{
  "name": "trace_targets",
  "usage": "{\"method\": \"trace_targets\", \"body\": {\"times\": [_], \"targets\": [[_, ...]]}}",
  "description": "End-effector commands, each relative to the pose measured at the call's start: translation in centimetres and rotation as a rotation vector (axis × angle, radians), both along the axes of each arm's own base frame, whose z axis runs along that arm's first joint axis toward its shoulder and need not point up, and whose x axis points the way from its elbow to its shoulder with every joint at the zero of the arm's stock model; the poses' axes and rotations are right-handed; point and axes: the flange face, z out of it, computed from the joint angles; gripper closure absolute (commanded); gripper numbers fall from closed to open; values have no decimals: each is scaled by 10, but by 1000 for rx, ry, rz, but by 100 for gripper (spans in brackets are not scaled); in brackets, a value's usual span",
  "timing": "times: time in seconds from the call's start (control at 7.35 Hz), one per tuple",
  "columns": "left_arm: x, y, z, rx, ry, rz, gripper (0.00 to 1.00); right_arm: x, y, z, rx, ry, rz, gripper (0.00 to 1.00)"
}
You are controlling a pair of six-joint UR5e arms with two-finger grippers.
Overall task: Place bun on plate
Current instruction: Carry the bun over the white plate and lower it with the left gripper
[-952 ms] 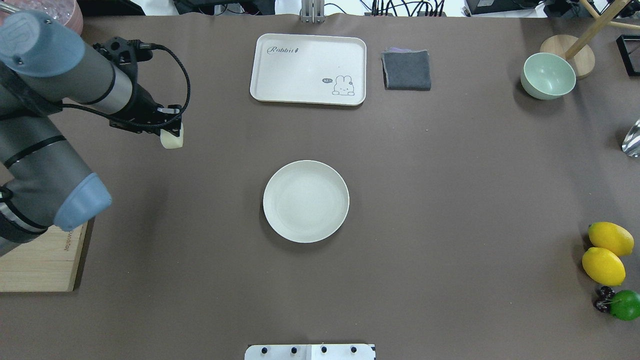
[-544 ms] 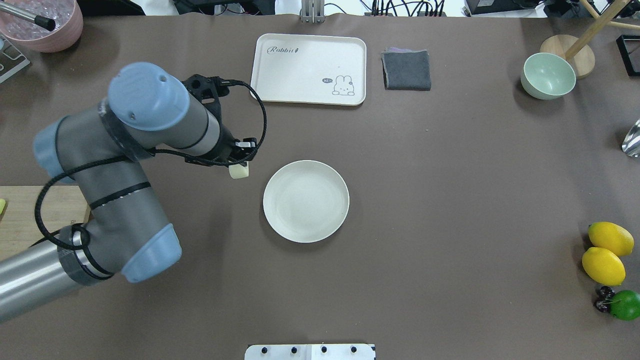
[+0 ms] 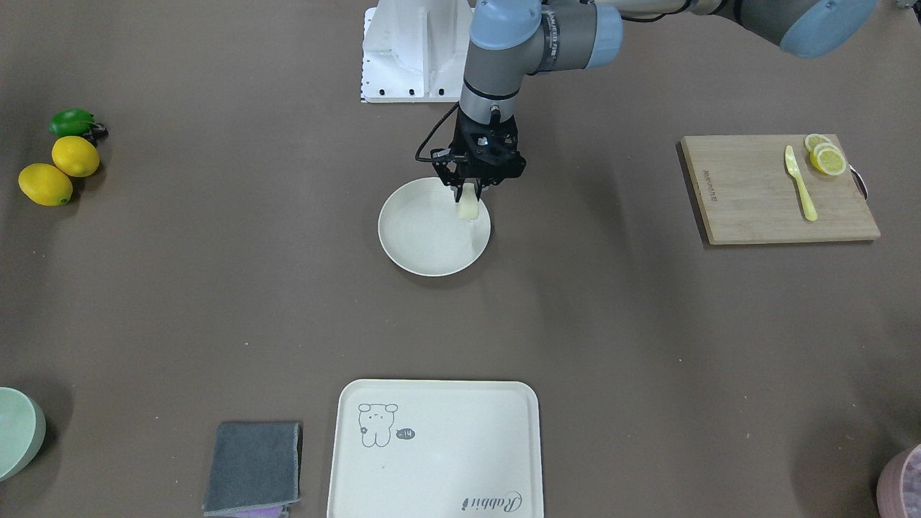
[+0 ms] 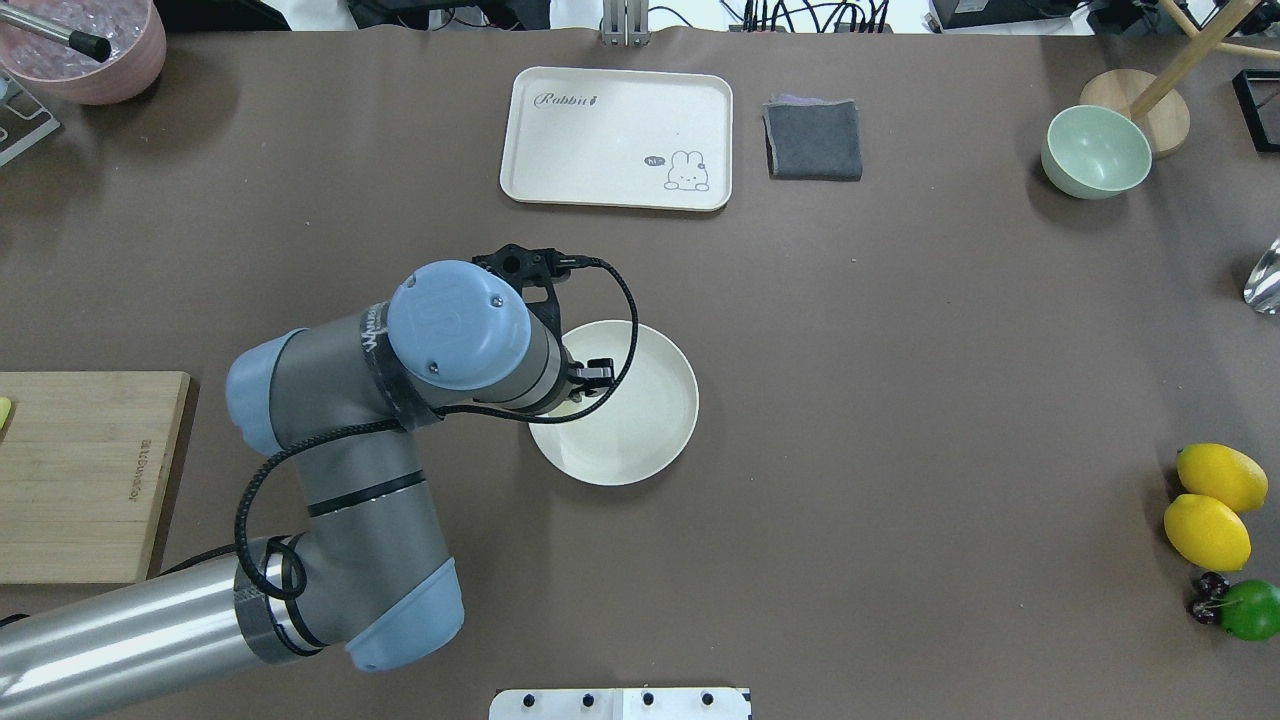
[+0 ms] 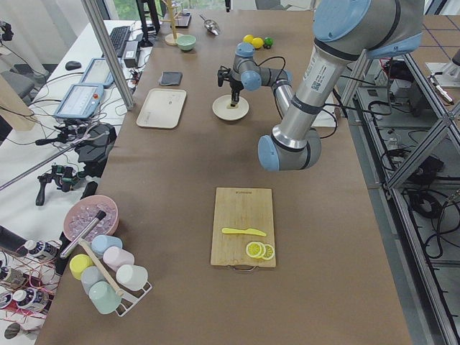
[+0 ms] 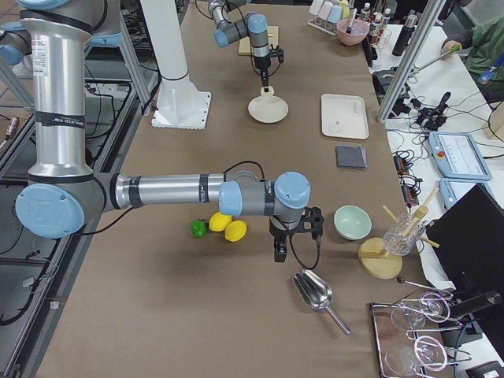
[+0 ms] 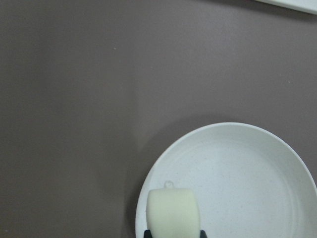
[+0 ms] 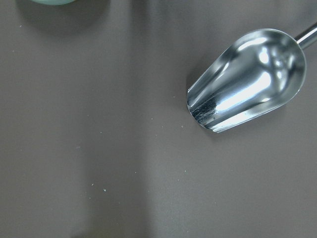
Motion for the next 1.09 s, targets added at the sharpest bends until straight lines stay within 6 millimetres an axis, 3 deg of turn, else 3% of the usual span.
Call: {"method": "trace_targets", "body": {"times": [0.0, 0.27, 0.54, 0.68, 0.95], "targets": [[27, 5, -11, 0, -4, -4, 64, 1, 1, 1, 1, 3, 0, 0], [45, -6, 1, 21, 0, -27, 64, 0, 1, 1, 1, 1, -2, 0], [63, 6, 9, 46, -18, -34, 64, 0, 1, 0, 1, 1, -1, 0], [67, 9, 7, 50, -18, -33, 56, 0, 0, 0, 3, 1, -1, 0], [75, 9, 10, 44, -32, -30, 54, 0, 0, 0, 0, 1, 1, 0]]}}
